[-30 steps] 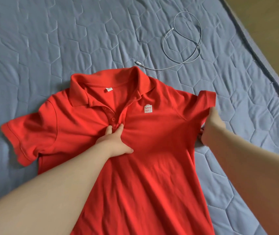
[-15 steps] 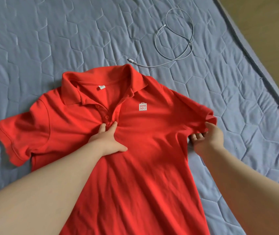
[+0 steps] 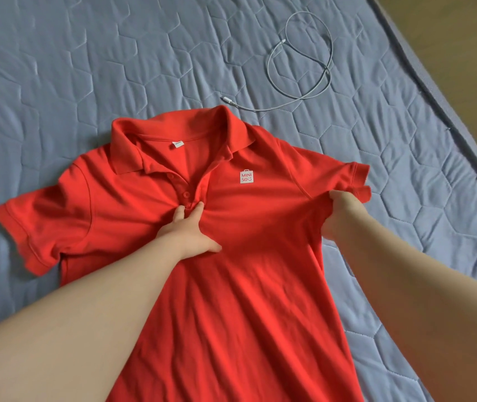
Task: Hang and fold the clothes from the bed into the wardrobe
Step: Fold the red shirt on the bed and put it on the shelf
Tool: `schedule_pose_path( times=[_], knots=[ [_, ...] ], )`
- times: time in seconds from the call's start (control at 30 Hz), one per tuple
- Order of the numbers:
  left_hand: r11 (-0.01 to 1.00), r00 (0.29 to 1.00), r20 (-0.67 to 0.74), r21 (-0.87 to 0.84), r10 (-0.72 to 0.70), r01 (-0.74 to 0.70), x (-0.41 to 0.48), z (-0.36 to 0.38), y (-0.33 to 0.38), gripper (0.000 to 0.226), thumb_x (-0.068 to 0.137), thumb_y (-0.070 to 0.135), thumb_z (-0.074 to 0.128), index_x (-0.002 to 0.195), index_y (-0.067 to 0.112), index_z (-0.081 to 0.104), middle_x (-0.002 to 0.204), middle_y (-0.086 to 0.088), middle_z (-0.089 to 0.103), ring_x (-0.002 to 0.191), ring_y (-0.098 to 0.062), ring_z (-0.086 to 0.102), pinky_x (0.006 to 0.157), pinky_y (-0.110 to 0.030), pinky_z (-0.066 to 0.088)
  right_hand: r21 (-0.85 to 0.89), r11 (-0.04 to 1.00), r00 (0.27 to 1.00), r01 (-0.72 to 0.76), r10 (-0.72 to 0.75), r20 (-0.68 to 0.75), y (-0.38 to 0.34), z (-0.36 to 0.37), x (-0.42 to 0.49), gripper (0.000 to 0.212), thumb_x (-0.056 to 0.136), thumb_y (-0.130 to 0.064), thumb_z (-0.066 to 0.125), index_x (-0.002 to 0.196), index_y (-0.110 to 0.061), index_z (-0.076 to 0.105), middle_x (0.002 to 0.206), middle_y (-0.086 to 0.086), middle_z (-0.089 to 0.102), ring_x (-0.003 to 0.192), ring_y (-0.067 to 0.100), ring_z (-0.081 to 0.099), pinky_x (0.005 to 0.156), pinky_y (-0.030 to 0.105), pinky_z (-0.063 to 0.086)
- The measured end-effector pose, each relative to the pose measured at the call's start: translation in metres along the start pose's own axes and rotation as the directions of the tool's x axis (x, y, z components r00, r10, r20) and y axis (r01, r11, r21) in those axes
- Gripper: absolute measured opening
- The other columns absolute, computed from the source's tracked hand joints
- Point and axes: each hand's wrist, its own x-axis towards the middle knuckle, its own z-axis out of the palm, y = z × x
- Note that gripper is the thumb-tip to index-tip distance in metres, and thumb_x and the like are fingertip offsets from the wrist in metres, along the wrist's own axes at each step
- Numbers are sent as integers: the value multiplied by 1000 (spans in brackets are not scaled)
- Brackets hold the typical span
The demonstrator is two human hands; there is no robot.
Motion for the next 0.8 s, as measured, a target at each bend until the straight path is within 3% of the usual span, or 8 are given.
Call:
schedule_pose_path(
  times=[0.1,0.17,0.2,0.23,0.3,0.47,0.6,0.8],
  knots=[
    [965,999,36,-261,17,-7,-4,-1,-2,96,74,53,68,146,43,5,157,5,-8,144,-21,13,112,-33,20,-247,847,834,470,-518,-190,8,12,-17,22,91,-8,42,112,-12,46,98,3,57,92,26,56,77,30,39],
    [890,999,1,-456,34,-30,-7,-2,0,82,82,52,60,147,39,13,157,2,-2,144,-19,11,112,-33,17,-515,459,590,724,-799,118,26,12,-34,12,91,-11,43,103,-14,43,89,0,56,98,31,56,73,30,34],
    [845,999,-41,-533,26,-44,-9,-3,2,74,85,52,56,147,37,18,157,0,5,143,-19,15,110,-32,19,-627,162,464,762,-811,356,39,6,-36,18,90,-10,44,107,-14,45,98,4,59,103,32,54,76,33,34],
    [798,996,-90,-600,5,-58,-11,-5,5,68,87,51,52,146,35,22,155,0,12,141,-19,20,107,-30,22,-668,-93,418,738,-715,561,50,0,-34,29,88,-9,46,117,-15,46,115,6,56,110,31,49,84,36,34],
    [719,987,-153,-691,-48,-72,-11,-7,11,62,89,51,48,145,32,28,153,-1,21,138,-19,26,106,-30,24,-684,-355,476,637,-517,711,63,-9,-24,48,86,-9,47,132,-23,40,139,1,40,122,29,40,95,38,33],
    [764,930,-361,-618,-66,-186,-8,-3,27,59,89,47,52,142,27,36,150,-8,26,138,-22,27,114,-35,22,-726,-323,545,608,-495,677,63,-20,-16,46,89,-6,39,131,-24,44,132,6,43,119,31,40,92,39,36],
    [854,932,-362,-474,31,-213,-15,12,20,60,88,43,54,142,27,34,151,-4,22,139,-18,25,111,-29,22,-761,-340,618,553,-445,648,71,-29,-18,50,87,-8,43,134,-24,41,139,5,37,123,31,36,94,40,34],
    [877,906,-417,-460,-73,-141,-40,7,-28,43,88,30,58,129,19,51,133,-8,48,122,-23,46,100,-29,34,-691,-456,506,561,-472,722,97,-14,-53,55,82,-18,50,135,-19,37,152,2,22,132,27,26,103,39,23]
  ],
)
